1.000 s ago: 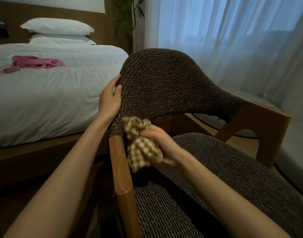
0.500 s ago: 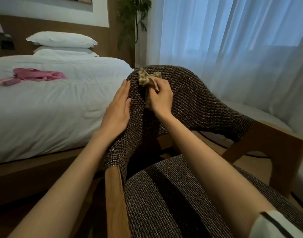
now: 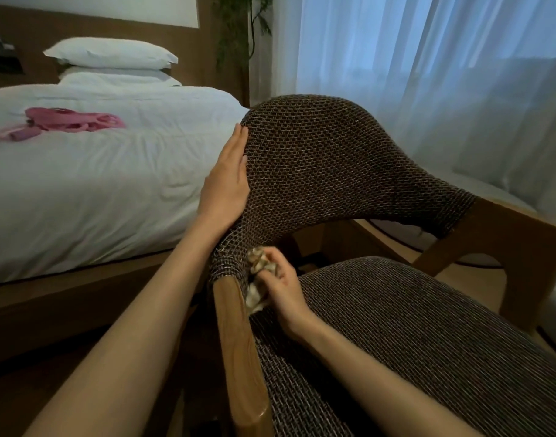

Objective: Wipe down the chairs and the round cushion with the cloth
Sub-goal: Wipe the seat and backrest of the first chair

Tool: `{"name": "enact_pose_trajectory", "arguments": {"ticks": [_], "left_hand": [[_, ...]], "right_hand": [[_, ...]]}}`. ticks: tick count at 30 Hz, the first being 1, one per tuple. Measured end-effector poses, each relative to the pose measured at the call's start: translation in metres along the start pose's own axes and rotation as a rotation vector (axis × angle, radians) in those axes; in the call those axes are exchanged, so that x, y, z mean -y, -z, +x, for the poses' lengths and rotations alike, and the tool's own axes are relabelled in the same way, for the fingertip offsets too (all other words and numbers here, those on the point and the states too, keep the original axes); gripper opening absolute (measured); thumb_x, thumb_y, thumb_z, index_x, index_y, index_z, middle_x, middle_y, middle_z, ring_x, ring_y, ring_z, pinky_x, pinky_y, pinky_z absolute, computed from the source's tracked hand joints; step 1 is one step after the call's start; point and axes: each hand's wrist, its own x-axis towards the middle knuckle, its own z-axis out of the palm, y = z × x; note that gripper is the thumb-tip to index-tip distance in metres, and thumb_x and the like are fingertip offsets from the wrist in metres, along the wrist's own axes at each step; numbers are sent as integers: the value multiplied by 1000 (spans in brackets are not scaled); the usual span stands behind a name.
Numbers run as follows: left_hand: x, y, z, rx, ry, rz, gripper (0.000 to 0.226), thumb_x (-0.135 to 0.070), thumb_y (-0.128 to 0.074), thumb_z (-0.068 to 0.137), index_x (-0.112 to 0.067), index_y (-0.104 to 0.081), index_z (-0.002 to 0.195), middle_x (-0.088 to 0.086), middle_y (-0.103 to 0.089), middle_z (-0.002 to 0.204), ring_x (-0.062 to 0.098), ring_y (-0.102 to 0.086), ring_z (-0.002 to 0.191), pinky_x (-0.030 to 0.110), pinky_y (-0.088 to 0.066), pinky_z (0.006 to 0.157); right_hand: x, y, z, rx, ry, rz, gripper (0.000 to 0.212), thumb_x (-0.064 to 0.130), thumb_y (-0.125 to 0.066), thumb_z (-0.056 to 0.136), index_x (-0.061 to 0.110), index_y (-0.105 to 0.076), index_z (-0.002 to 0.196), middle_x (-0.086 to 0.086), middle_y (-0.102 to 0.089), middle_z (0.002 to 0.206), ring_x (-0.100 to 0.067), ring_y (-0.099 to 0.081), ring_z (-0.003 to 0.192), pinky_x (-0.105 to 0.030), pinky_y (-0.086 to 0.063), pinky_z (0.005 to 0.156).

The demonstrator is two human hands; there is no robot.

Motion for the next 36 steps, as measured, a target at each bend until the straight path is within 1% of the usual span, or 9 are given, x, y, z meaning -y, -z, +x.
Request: {"name": "enact_pose_trajectory", "arguments": {"ticks": [5,8,14,18,22,24,28,32,36], "left_hand": [[-2,3,-6,9,-15,61,49,-17,-29,104,-21,-18,152,-9,-12,159,-11,-15,127,3,-12,100],[-5,1,-5,27,-18,93,50,-17,-29,104,-18,-17,152,-6,-11,160,3,-22,138,11,-13,105],[-12,-5,14,33,20,185,53,-19,-29,103,-21,-12,153,-9,-6,160,29,-37,134,41,-32,108],[-11,-12,30,41,-7,304,54,-24,-26,104,-24,-4,153,-14,0,160,35,-41,123,47,-39,98],[-3,-14,34,31,-58,380,55,-28,-26,104,-23,-3,153,-14,1,160,34,-38,121,47,-43,92],[-3,-17,32,18,-86,441,55,-27,-27,103,-20,-4,153,-11,0,160,33,-31,130,49,-41,98],[-3,-22,31,-20,-135,564,56,-15,-31,103,-12,-7,153,1,-4,161,26,-9,146,43,-19,118],[-3,-25,28,-43,-218,664,68,6,-41,93,-5,-9,151,8,-7,160,28,-5,147,41,-8,120],[-4,-27,26,3,-310,850,73,4,-44,88,-1,-7,151,13,-4,160,29,-2,147,41,0,120]], "right_hand": [[16,13,-20,216,-13,-50,20,7,-56,71,23,-61,82,12,-60,78,-5,-54,79,-24,-42,75],[47,34,-1,268,30,-138,18,8,-59,70,22,-62,80,18,-63,76,5,-56,76,-15,-44,72],[118,79,85,-388,404,-471,27,-3,-62,76,21,-65,89,0,-60,95,-3,-54,85,-14,-40,80],[151,90,143,-520,622,-626,31,-4,-61,75,18,-70,96,1,-53,100,-5,-51,87,0,-33,79],[147,86,182,-378,582,-732,34,-2,-57,82,15,-70,108,-3,-59,108,-18,-53,104,-24,-38,94],[133,83,188,-363,592,-756,33,0,-55,83,13,-68,111,-5,-60,113,-21,-51,107,-30,-38,93],[97,91,169,-292,588,-735,39,-1,-54,76,20,-65,107,-1,-58,114,-19,-50,106,-30,-39,86],[32,102,115,-66,423,-864,39,-5,-56,70,13,-67,103,-3,-58,110,-20,-50,108,-32,-37,92],[-8,117,74,181,201,-922,35,-8,-54,75,7,-68,104,-8,-57,108,-22,-54,105,-23,-37,89]]}}
